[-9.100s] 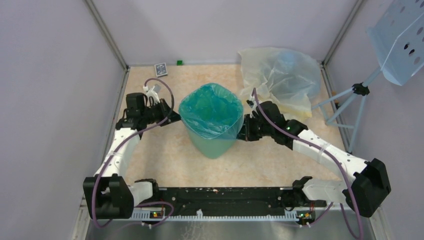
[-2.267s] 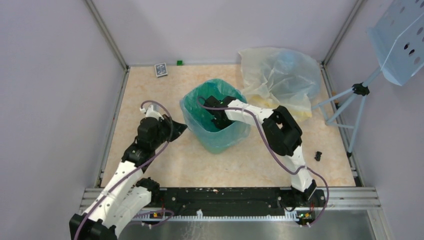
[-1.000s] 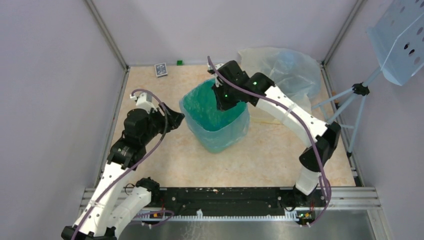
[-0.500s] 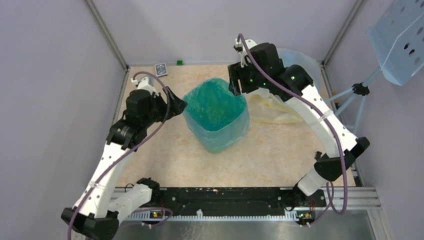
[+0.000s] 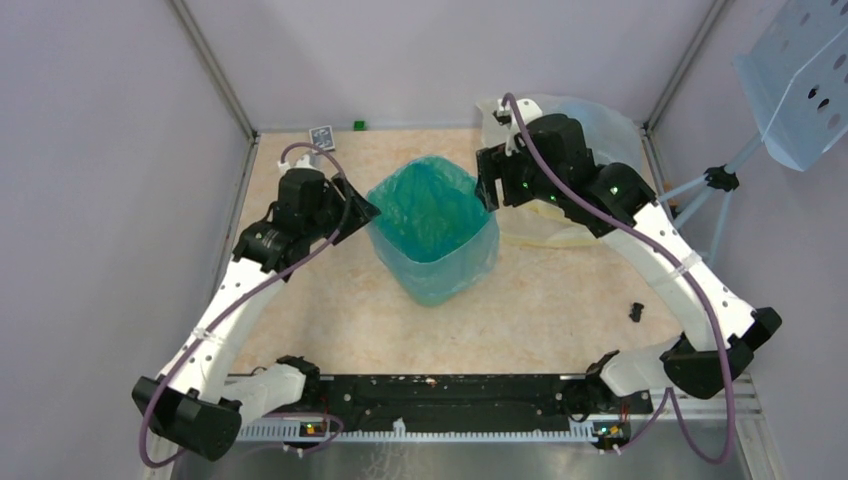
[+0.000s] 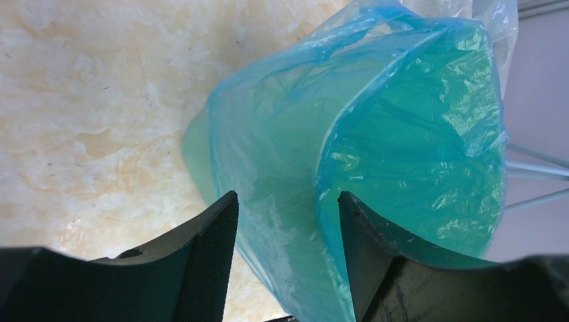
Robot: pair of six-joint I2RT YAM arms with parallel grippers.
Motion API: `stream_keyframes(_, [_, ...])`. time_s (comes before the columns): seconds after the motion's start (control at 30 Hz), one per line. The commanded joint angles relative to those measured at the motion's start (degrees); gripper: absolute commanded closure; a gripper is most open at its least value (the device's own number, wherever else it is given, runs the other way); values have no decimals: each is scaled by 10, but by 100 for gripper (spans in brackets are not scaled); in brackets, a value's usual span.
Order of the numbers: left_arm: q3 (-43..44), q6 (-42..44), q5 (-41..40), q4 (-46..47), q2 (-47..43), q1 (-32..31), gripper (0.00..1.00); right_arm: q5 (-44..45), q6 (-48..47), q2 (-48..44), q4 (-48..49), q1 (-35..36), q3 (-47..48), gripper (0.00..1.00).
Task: Put the trash bags into the trash bin
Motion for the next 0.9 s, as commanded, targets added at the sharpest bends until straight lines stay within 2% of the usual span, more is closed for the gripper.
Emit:
stream_keyframes(0.0, [56, -23, -50, -5, 35, -26, 39, -17, 11, -31, 44, -3, -26, 30])
stream_keyframes(0.17, [140, 12, -111, -66, 100, -48, 51, -36, 17, -52, 51, -3, -53, 30])
stream_keyframes(0.3, [202, 34, -163, -133, 151, -63, 56, -45, 22, -66, 55, -3, -68, 30])
stream_keyframes(0.47, [234, 70, -193, -159, 191, -67, 73, -53, 24, -71, 53, -3, -77, 30])
stream_keyframes(0.63, [251, 74, -186, -181, 208, -67, 66, -48, 24, -74, 45, -3, -78, 30])
stream_keyframes(0.73, [222, 67, -179, -177, 185, -67, 62, -41, 23, -76, 42, -3, -79, 30])
stream_keyframes(0.8, [194, 65, -168, -164, 168, -67, 64, -40, 24, -76, 42, -3, -79, 30])
stream_keyframes(0.87, [170, 64, -162, -150, 157, -67, 73, -43, 27, -74, 43, -3, -80, 30])
